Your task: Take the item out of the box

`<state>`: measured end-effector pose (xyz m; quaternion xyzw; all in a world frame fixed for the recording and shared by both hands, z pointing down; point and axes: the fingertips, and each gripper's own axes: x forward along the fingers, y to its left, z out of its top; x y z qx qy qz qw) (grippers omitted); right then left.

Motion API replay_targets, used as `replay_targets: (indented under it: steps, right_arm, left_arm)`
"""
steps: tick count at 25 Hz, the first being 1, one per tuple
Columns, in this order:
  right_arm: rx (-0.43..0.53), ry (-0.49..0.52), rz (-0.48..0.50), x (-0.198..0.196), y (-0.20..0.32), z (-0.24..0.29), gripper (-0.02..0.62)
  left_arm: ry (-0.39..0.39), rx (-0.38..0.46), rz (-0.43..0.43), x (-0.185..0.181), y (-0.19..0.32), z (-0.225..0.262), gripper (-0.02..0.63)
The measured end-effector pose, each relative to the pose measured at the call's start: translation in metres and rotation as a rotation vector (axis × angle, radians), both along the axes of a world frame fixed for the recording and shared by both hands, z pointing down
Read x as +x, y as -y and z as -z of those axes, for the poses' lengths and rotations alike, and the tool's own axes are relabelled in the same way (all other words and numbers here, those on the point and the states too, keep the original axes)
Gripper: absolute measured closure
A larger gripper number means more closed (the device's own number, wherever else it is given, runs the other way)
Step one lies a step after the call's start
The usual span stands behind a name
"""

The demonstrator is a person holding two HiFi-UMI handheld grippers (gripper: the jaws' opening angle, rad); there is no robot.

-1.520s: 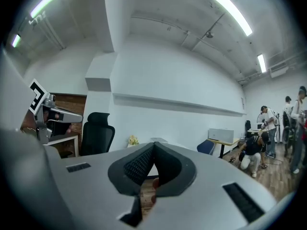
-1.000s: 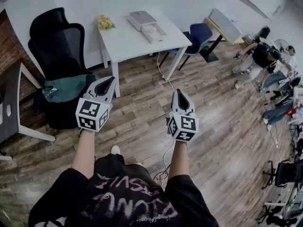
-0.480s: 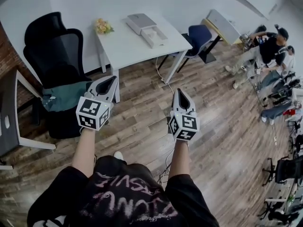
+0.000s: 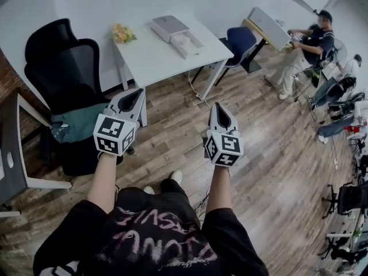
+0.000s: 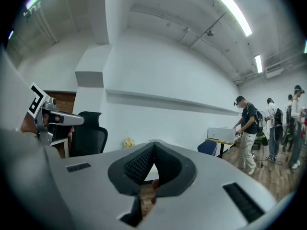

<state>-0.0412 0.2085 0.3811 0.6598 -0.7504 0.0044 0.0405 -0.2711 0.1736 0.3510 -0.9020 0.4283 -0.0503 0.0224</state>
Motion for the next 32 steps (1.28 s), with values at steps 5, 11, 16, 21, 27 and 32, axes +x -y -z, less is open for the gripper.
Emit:
replay_targets:
  steps: [5, 11, 16, 21, 27, 32]
  right_arm:
    - [-0.001, 0.002, -0.016, 0.009, 0.016, -0.003, 0.586]
    - [-0.005, 0.014, -0.022, 0.020, 0.049, -0.007, 0.586]
    - [-0.009, 0.013, -0.014, 0.031, 0.081, -0.012, 0.586]
    - [-0.009, 0.008, -0.015, 0.050, 0.117, -0.019, 0.586]
    - [-0.026, 0.020, 0.006, 0.081, 0.168, -0.026, 0.586]
    - [-0.033, 0.023, 0.034, 0.112, 0.212, -0.027, 0.586]
  left_arm:
    - [0.006, 0.001, -0.008, 0.006, 0.019, -0.003, 0.604]
    - [0.022, 0.005, -0.009, 0.017, 0.050, -0.004, 0.604]
    - [0.020, -0.010, 0.006, 0.026, 0.080, -0.008, 0.604]
    - [0.030, -0.024, 0.018, 0.042, 0.116, -0.018, 0.604]
    - [0.035, -0.029, 0.036, 0.074, 0.165, -0.021, 0.604]
    - [0.038, -0.034, 0.052, 0.106, 0.206, -0.020, 0.604]
